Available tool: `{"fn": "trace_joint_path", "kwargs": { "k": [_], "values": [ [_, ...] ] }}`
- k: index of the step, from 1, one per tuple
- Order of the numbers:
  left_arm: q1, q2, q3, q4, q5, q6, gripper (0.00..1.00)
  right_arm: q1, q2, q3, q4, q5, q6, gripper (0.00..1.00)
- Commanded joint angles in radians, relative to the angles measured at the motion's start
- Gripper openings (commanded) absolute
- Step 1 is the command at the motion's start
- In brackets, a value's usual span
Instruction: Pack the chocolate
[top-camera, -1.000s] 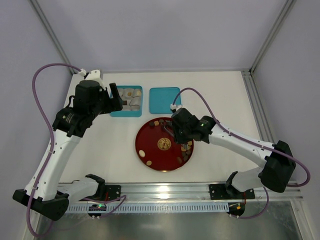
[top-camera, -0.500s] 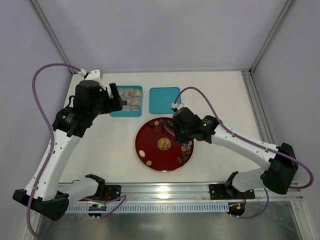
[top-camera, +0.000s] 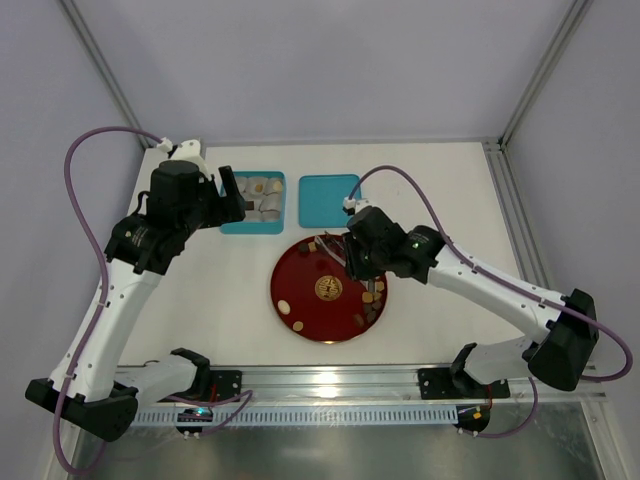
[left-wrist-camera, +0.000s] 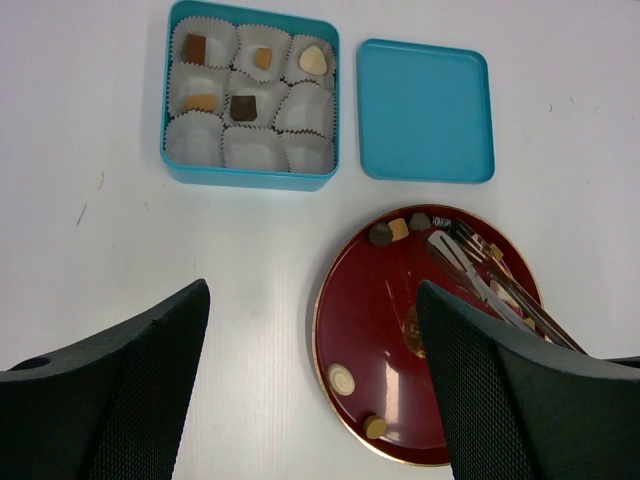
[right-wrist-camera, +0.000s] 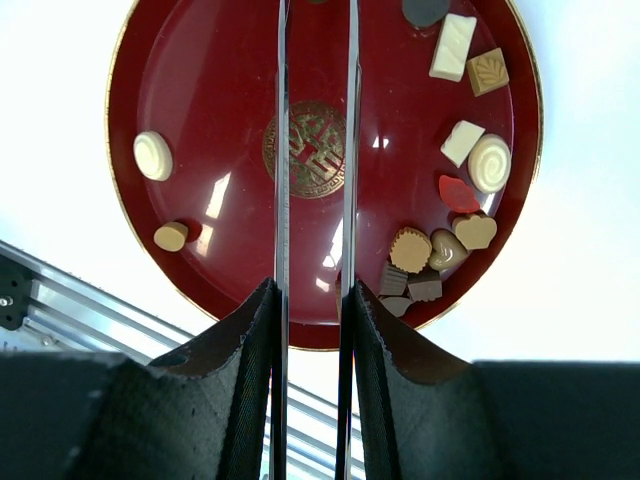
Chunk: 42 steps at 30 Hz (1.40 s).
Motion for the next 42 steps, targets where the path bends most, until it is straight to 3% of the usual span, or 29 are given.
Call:
{"fn": "trace_joint_path", "kwargs": {
  "k": [1, 9, 26, 32, 42],
  "values": [
    [0.002, -0.010, -0.002, 0.035, 0.005, 0.001, 0.82, -0.002, -0.025, 0.073, 0.025, -0.014, -0.003, 0.34],
    [0.002, -0.012, -0.003, 0.035, 0.004, 0.002, 0.82, -0.003, 0.087, 0.221, 0.060, -0.029, -0.046, 0.34],
    [0.002, -0.004, 0.020, 0.022, 0.007, 0.025, 0.83, -0.035, 0.590, 0.703, 0.131, -0.063, -0.167, 0.34],
    [0.002, -0.005, 0.020, 0.019, 0.004, 0.030, 0.83, -0.051, 0.708, 0.794, 0.122, -0.065, -0.183, 0.34],
    [0.001, -0.002, 0.022, 0.019, 0.005, 0.032, 0.83, -0.055, 0.756, 0.811, 0.111, -0.008, -0.189, 0.34]
  ]
}}
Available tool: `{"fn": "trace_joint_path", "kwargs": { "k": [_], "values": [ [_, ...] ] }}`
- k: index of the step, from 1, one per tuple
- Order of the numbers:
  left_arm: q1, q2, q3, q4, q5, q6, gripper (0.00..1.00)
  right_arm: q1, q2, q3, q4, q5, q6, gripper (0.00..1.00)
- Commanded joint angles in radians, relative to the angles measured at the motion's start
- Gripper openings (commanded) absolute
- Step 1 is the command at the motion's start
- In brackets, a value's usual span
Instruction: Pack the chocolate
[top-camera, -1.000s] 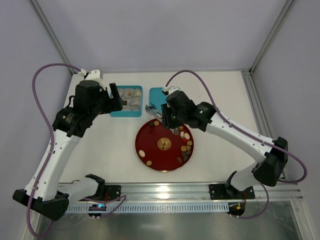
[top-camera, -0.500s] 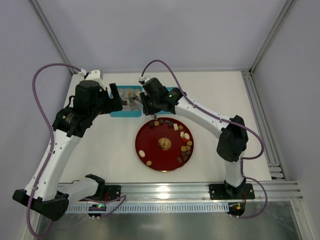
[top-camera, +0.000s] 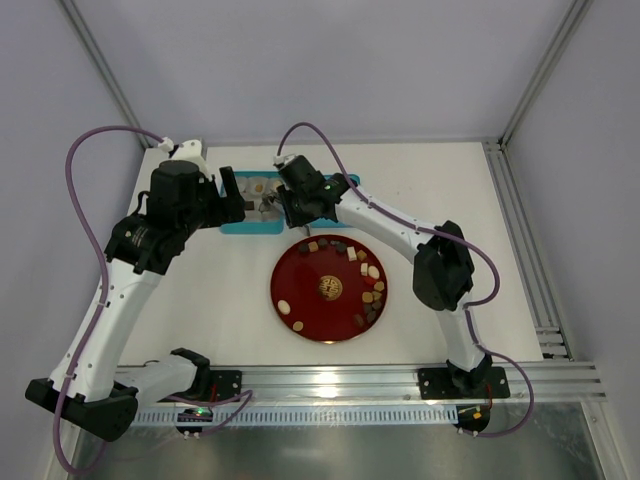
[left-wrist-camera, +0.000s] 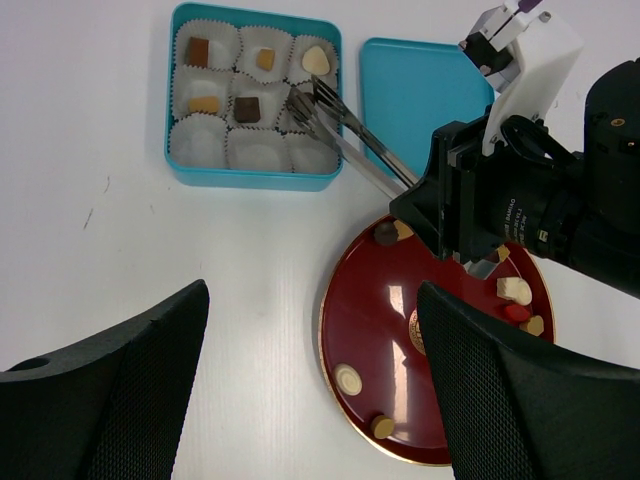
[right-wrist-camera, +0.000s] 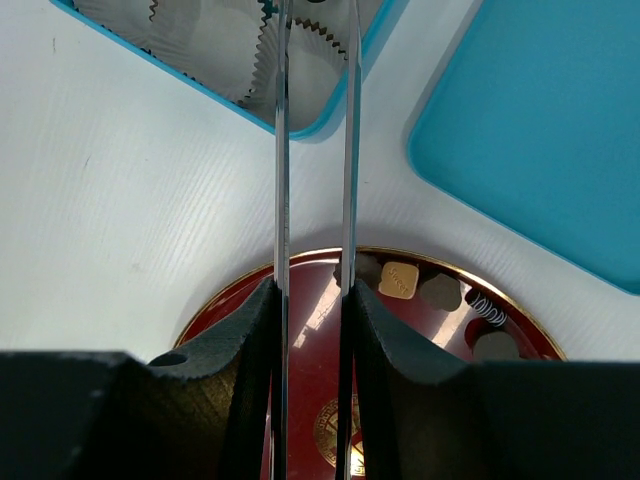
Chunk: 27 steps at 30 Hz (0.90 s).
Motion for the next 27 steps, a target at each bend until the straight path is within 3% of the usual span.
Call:
{"fn": "trace_joint_path", "kwargs": {
  "k": [1, 27],
  "values": [
    [0.002, 0.001, 0.022, 0.020, 0.006, 0.010, 0.83, 0.000, -0.009, 0.055, 0.023, 0.034, -0.015, 0.34],
    [0.002, -0.007, 0.018, 0.020, 0.003, 0.006, 0.83, 0.000, -0.016, 0.040, 0.014, 0.045, -0.015, 0.35]
  ]
}}
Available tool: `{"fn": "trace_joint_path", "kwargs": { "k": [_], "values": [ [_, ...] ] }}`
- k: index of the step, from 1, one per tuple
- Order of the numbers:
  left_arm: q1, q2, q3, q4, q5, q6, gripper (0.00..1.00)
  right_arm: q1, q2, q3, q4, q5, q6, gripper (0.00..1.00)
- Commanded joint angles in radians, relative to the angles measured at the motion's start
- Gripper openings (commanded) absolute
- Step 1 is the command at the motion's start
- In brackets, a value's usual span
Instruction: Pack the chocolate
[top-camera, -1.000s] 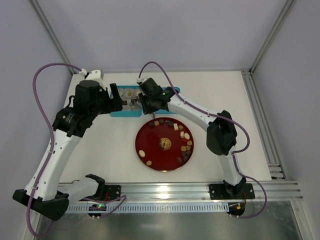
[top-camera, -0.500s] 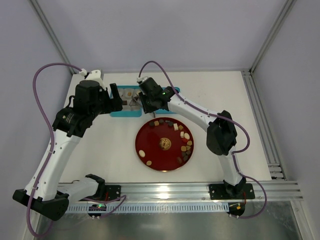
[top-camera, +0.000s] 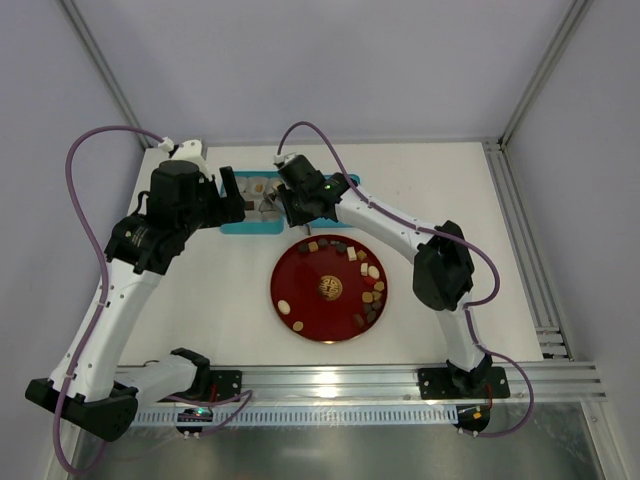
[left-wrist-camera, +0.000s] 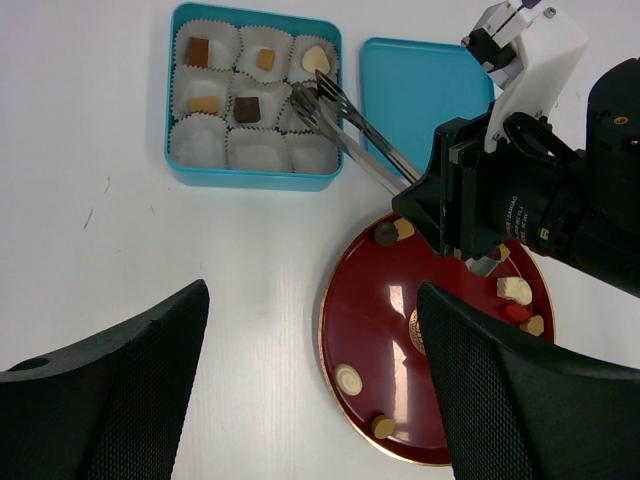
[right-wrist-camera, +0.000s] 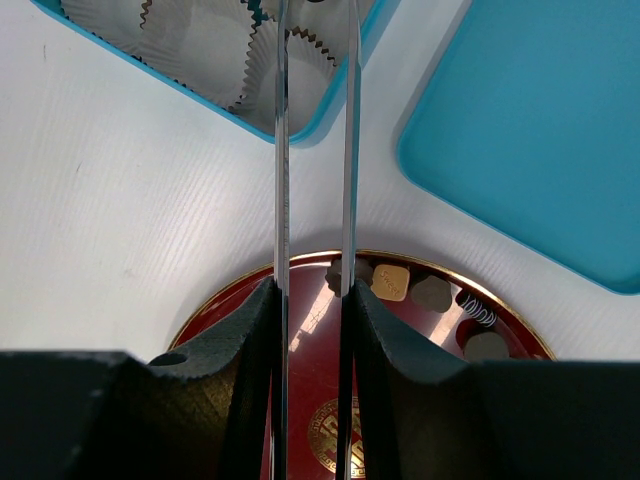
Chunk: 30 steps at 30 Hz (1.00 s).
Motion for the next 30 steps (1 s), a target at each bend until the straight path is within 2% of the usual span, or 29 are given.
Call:
{"fn": "trace_joint_path", "kwargs": {
  "k": [1, 30],
  "values": [
    [0.002, -0.009, 0.017, 0.019, 0.003, 0.004, 0.83, -0.001, -0.017, 0.035, 0.014, 0.019, -0.007, 0.35],
    [0.002, -0.007, 0.011, 0.026, 0.005, 0.003, 0.83, 0.000, -0.024, 0.033, 0.003, 0.022, -0.007, 0.38]
  ]
}}
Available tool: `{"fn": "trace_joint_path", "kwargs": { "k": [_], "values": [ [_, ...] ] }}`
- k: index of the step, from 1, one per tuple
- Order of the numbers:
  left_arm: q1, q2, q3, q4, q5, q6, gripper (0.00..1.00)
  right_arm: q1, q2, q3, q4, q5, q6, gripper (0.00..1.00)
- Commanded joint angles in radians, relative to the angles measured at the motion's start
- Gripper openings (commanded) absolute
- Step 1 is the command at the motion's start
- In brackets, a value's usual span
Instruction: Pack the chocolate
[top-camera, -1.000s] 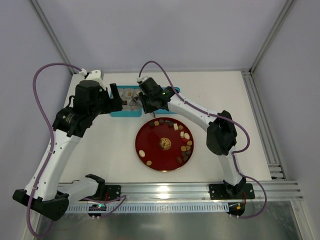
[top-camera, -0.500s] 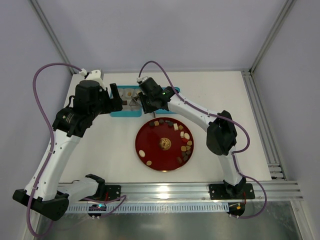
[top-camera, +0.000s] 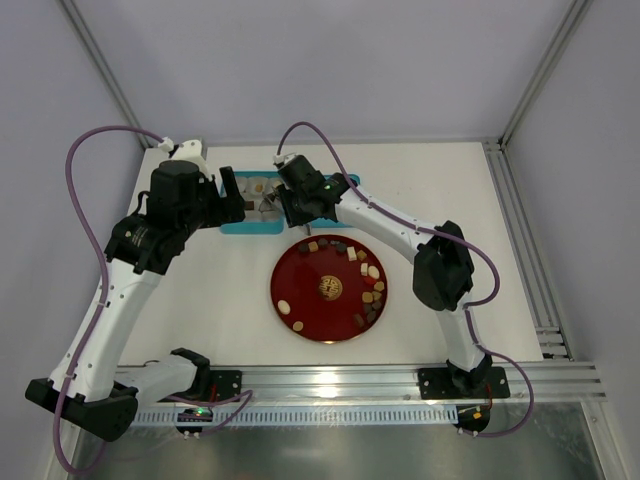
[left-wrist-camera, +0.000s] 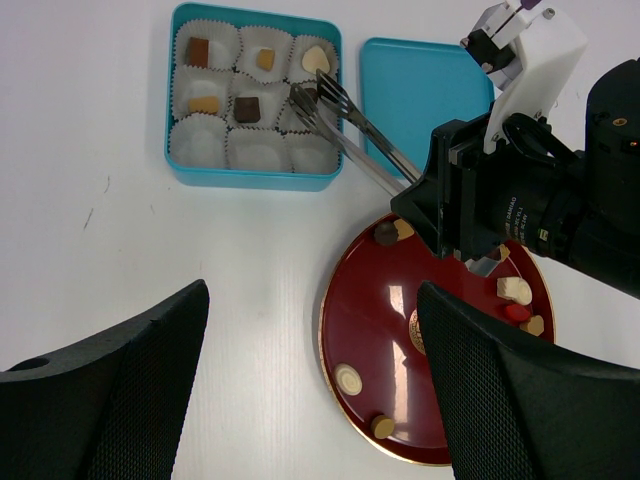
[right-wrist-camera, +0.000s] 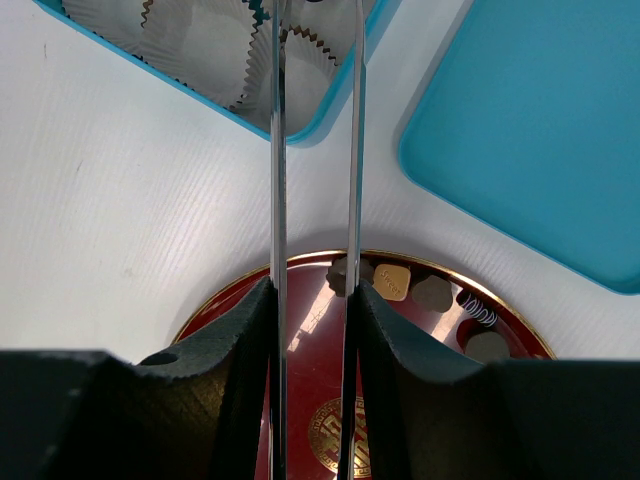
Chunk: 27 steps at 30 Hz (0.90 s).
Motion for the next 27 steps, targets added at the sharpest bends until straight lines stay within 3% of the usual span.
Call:
{"fn": "trace_joint_path", "kwargs": {
  "k": [1, 27],
  "values": [
    [0.002, -0.006, 0.011, 0.028, 0.006, 0.003, 0.83, 0.000, -0.024, 0.032, 0.004, 0.021, -0.006, 0.38],
    [0.002, -0.006, 0.011, 0.028, 0.005, 0.003, 0.83, 0.000, -0.037, 0.010, 0.004, 0.029, -0.006, 0.39]
  ]
}}
